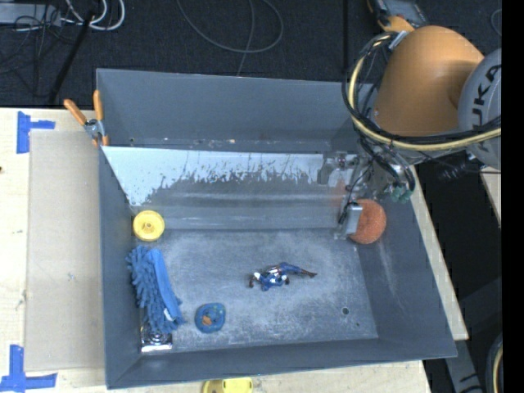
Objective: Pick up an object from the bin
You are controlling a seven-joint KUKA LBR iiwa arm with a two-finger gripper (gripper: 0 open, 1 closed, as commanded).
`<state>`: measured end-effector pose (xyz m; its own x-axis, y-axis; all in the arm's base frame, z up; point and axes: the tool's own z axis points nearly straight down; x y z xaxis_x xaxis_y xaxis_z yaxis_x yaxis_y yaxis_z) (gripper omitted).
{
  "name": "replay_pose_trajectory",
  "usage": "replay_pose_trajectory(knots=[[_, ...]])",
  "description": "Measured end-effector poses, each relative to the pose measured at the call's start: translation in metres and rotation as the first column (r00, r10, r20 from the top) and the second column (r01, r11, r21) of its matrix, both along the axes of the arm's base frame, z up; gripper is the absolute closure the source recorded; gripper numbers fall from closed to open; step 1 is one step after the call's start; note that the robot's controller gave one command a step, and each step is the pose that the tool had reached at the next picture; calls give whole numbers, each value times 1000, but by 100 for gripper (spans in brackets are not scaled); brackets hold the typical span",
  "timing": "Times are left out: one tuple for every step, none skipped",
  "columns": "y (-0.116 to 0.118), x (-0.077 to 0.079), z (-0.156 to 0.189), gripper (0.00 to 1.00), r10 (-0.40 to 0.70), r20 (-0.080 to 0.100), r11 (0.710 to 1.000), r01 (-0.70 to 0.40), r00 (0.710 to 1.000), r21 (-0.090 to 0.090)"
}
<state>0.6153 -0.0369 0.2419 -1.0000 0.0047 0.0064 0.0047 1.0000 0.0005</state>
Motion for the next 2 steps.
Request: replay_pose_trajectory(knots=[[0,1,5,0,1,7,1000,-1,1000,0],[17,-13,-56,0,28,11,1000,-28,1000,-1]])
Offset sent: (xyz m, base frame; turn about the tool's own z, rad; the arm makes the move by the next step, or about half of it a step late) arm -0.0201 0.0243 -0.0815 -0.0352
